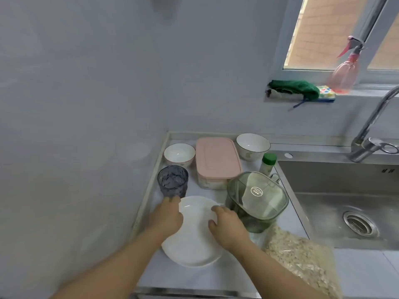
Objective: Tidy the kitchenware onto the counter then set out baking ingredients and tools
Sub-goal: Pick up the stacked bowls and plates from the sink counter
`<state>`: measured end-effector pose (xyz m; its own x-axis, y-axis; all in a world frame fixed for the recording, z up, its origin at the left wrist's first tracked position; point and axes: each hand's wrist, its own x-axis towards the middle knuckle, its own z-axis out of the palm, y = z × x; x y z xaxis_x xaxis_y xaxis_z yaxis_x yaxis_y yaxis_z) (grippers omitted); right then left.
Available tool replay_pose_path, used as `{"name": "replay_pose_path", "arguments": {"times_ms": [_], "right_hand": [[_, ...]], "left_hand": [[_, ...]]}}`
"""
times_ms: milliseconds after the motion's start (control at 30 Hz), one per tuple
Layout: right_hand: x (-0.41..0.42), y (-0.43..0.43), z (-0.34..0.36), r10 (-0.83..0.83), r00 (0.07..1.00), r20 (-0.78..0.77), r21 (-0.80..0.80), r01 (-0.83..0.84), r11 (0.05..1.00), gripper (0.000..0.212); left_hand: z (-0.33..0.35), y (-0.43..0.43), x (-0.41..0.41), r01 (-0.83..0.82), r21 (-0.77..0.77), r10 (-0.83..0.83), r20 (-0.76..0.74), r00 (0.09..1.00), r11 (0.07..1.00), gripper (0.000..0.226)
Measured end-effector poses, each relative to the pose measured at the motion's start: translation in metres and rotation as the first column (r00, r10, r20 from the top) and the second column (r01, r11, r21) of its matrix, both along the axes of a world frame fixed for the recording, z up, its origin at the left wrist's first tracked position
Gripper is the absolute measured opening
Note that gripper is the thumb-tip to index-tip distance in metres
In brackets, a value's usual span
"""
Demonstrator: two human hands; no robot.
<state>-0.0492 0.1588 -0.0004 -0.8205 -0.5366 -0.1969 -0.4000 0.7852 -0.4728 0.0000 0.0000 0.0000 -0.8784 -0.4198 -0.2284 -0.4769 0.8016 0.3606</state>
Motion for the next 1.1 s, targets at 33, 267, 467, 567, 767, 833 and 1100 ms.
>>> {"name": "replay_pose_path", "arguments": {"times_ms": [33,267,467,567,767,833,1100], "right_hand": [[0.001,0.001,-0.002,0.009,1.000,-0.008,0.058,-0.008,0.998,0.045],[0.004,0.000,-0.011,-0.108,0.991,0.080,0.040,0.105,0.994,0.047],[0.002,-0.001,-0.012,-0.127,0.986,0.106,0.057,0.122,0.991,0.047],[-0.001,-0.004,-0.006,-0.136,0.988,0.068,0.083,0.131,0.988,0.043],[-0.006,-0.014,0.007,-0.097,0.993,-0.071,0.217,0.110,0.970,0.034],[-0.006,-0.015,0.008,-0.098,0.992,-0.081,0.225,0.114,0.968,0.032],[-0.006,-0.027,0.031,-0.131,0.960,-0.246,0.112,0.162,0.980,0.021]], "left_hand": [[-0.003,-0.002,0.003,-0.008,-0.009,0.009,0.043,0.999,1.000,0.040],[-0.019,-0.014,0.014,-0.251,0.143,0.241,0.084,0.967,0.957,0.027],[-0.015,-0.012,0.006,-0.249,0.154,0.236,0.098,0.967,0.956,0.024],[-0.013,-0.011,0.003,-0.259,0.155,0.249,0.081,0.965,0.954,0.027],[-0.014,-0.011,0.000,-0.310,0.171,0.315,-0.003,0.949,0.935,0.032],[-0.010,-0.008,-0.001,-0.325,0.112,0.338,-0.126,0.933,0.939,0.031],[0.027,0.008,-0.030,-0.163,0.182,0.226,-0.413,0.882,0.970,0.025]]}}
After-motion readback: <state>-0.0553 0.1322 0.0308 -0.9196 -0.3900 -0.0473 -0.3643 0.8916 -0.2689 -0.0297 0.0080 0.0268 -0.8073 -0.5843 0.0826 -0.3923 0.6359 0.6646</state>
